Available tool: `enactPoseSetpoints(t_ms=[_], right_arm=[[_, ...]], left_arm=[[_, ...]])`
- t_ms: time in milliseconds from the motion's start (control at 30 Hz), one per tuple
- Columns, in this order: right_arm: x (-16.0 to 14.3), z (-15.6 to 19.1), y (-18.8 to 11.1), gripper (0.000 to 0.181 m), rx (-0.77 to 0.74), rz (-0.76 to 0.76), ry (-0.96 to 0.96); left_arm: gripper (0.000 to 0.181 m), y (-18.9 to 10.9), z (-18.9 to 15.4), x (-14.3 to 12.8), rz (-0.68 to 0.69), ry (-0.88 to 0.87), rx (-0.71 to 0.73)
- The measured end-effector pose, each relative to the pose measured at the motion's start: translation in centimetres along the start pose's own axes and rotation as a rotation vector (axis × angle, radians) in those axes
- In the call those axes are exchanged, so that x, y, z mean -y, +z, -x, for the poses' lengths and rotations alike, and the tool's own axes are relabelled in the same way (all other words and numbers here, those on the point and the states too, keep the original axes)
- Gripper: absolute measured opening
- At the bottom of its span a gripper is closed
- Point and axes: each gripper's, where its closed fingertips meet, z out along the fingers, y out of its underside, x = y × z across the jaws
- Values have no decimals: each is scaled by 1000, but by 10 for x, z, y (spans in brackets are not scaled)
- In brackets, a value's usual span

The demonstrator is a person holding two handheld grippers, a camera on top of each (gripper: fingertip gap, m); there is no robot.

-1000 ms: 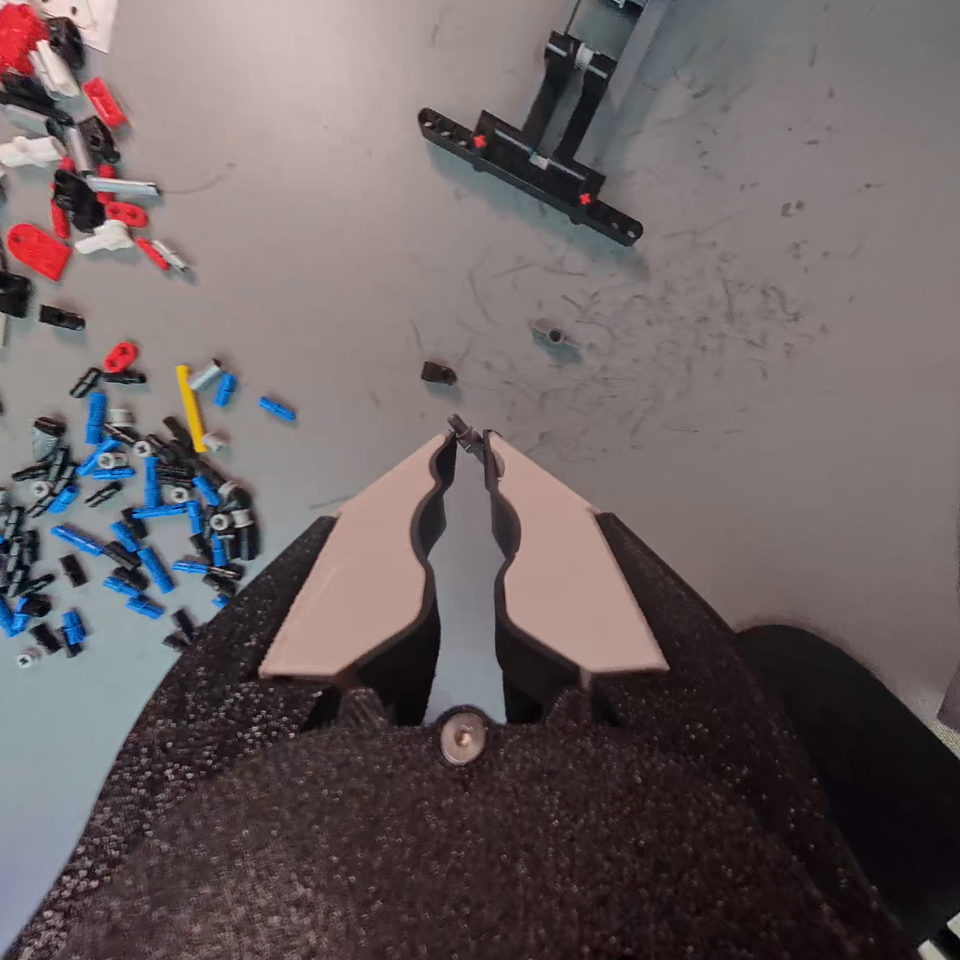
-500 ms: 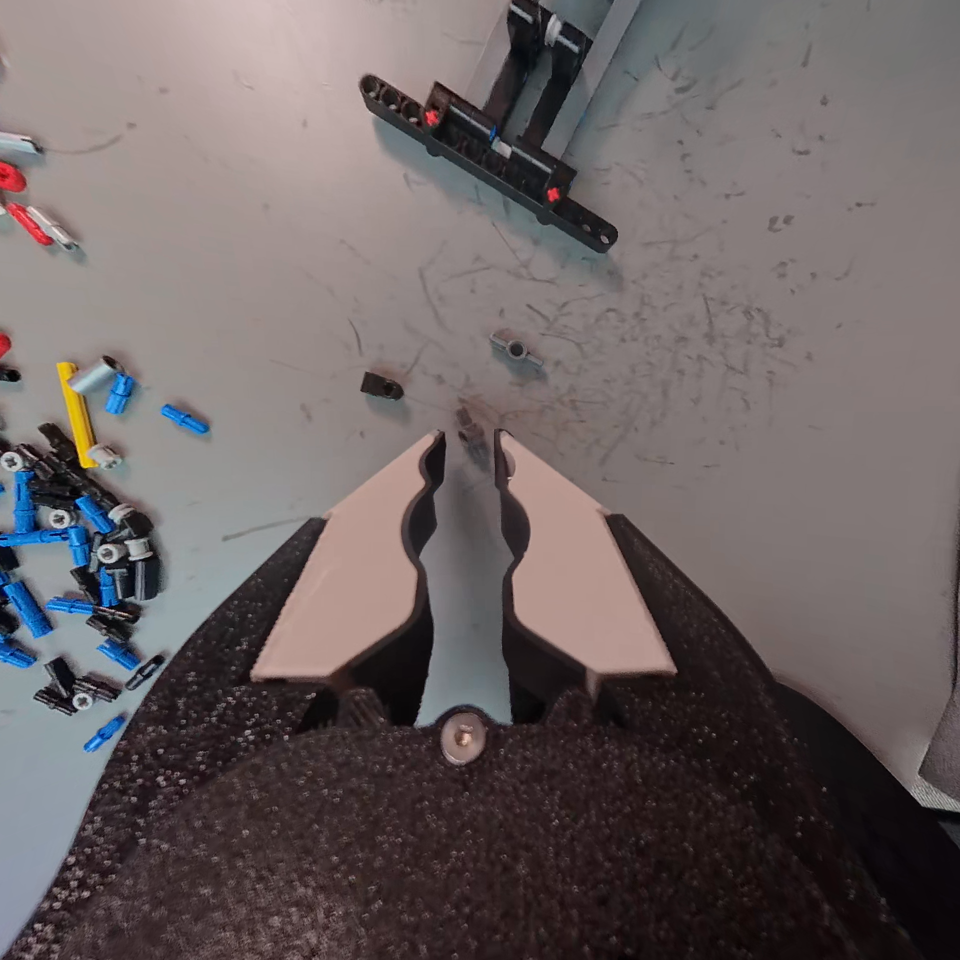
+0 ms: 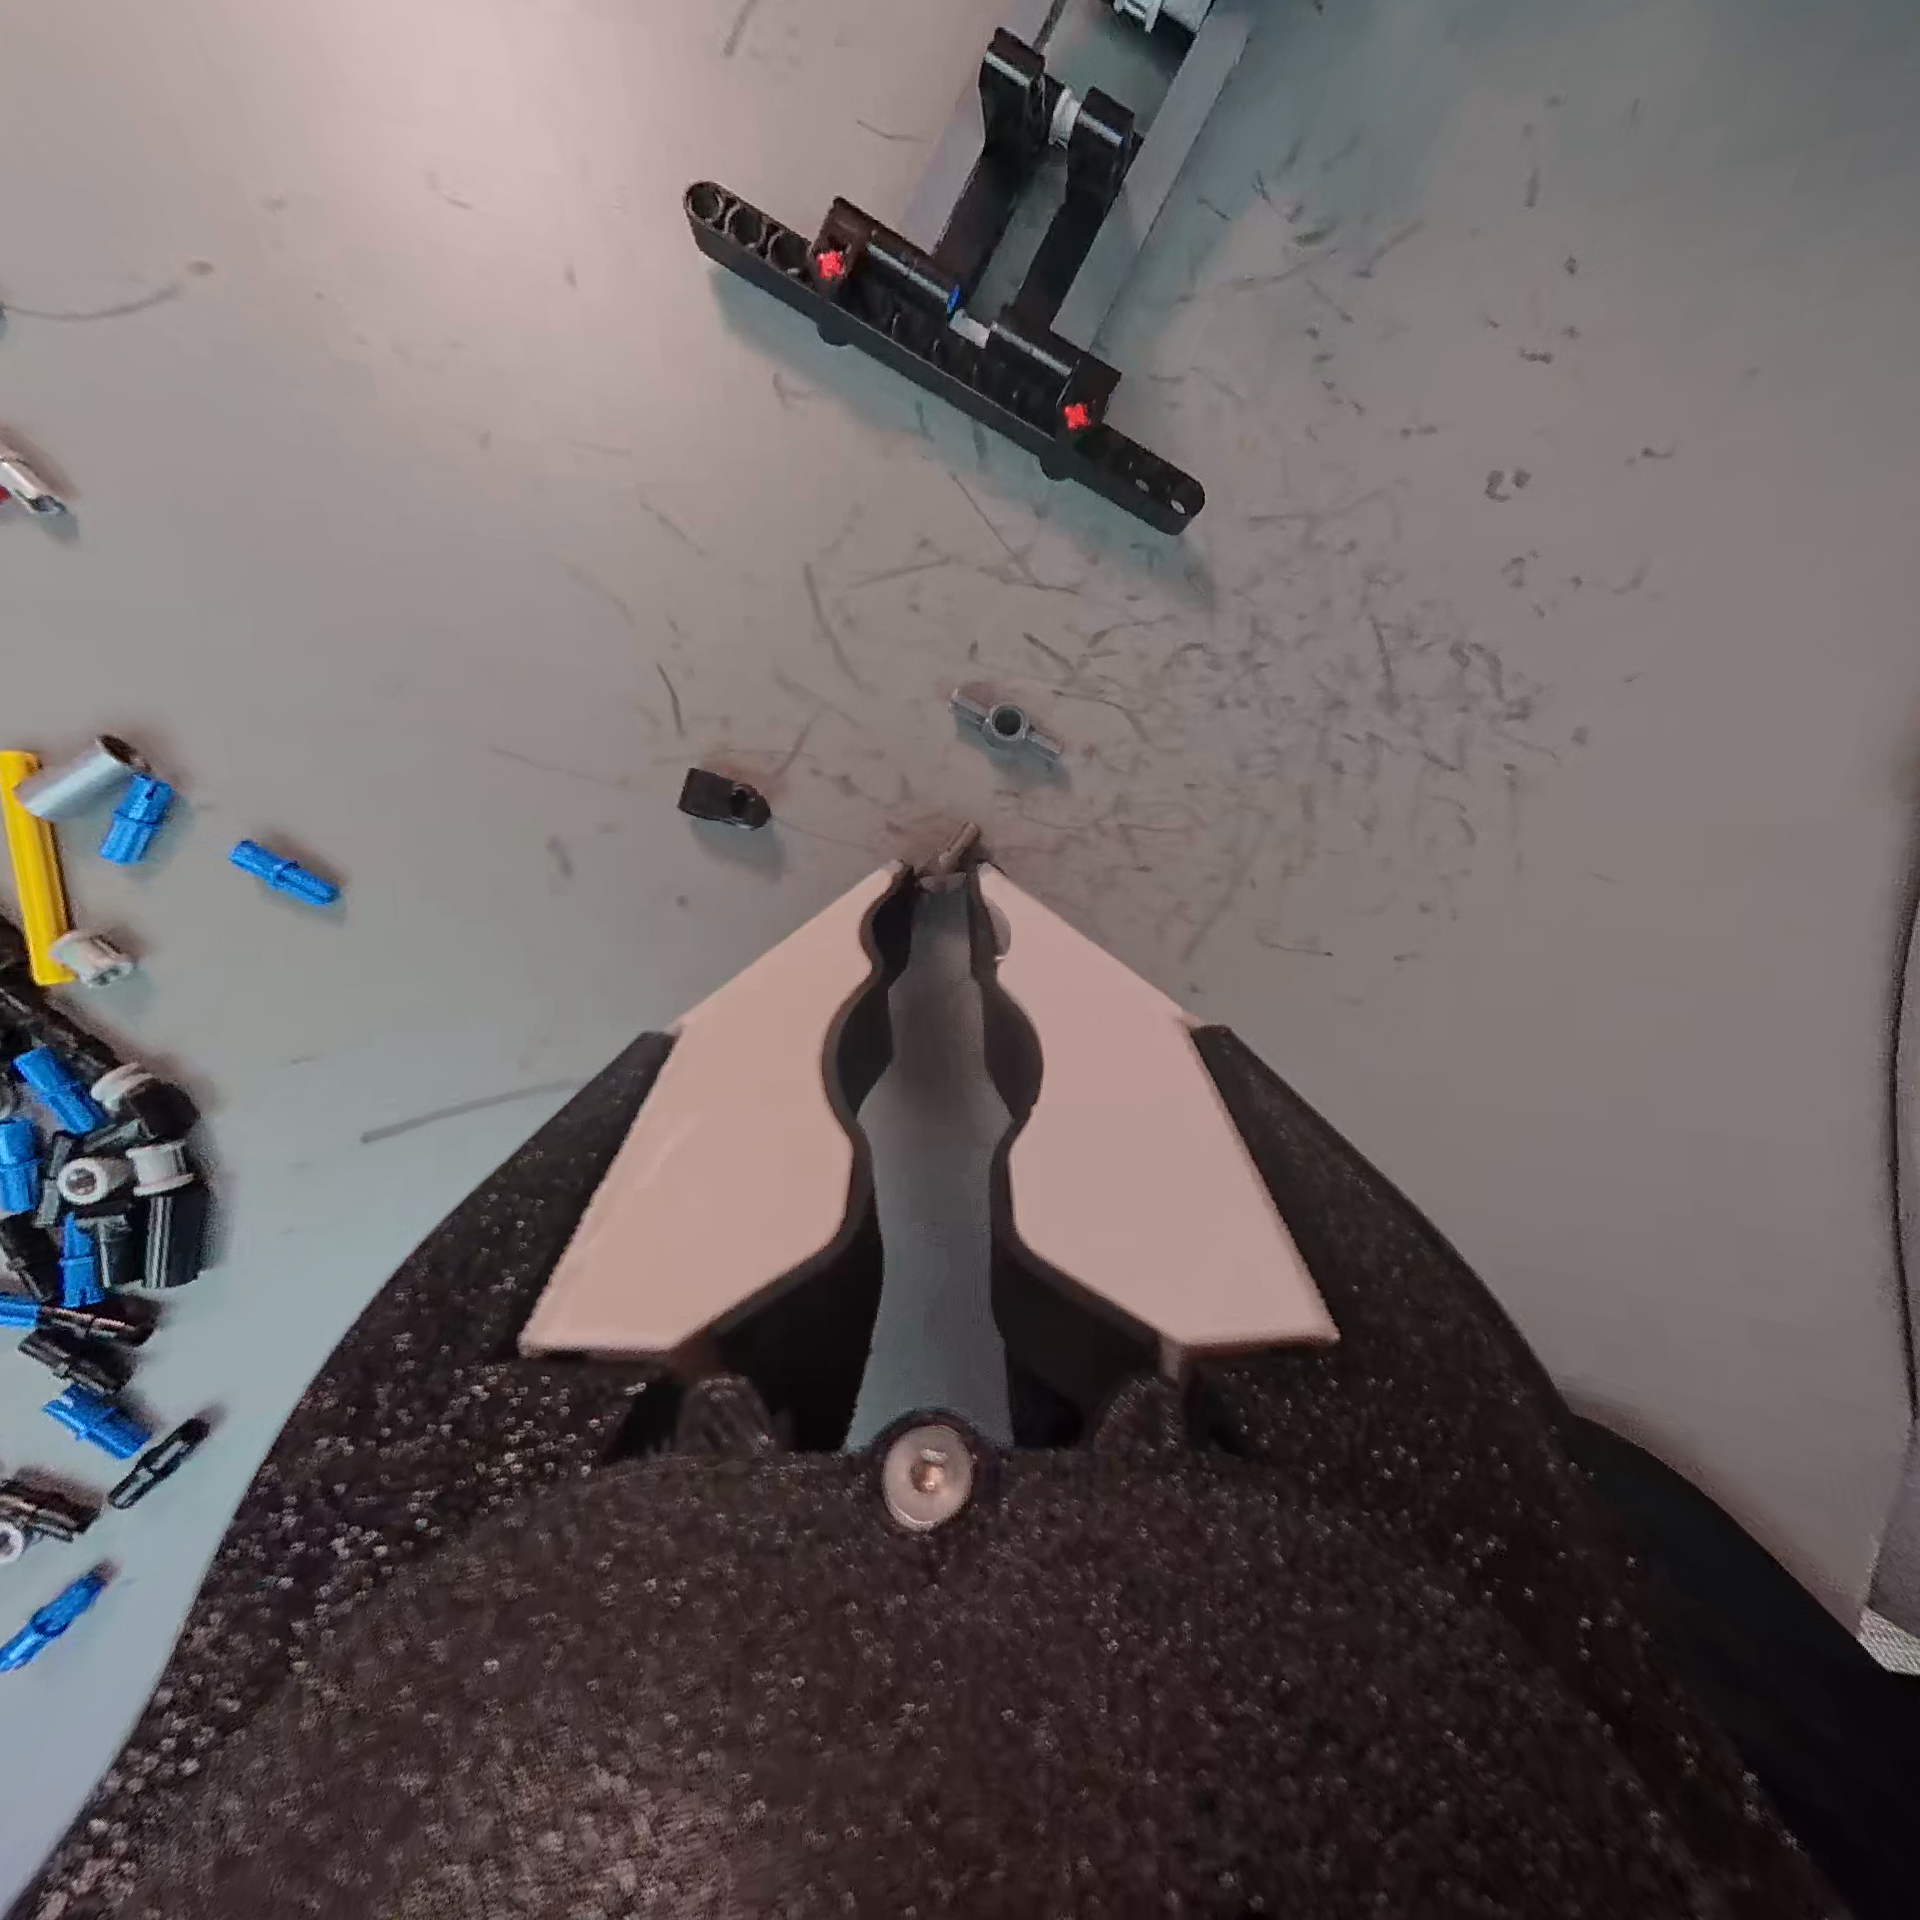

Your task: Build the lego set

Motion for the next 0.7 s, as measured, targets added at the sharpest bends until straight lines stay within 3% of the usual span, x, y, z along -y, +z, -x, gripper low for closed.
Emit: enactPoseSetpoints(t_ms=[267, 400, 700], right_arm=[[-2, 0, 1, 54, -1, 9, -1], [-1, 0, 1, 54, -1, 5, -1], [-2, 0, 1, 54, 1, -2, 5]], left_arm=[[12, 9, -11, 15, -52, 57, -11], [21, 8, -11, 20, -63, 51, -18], [28, -18, 10, 36, -212, -17, 70]])
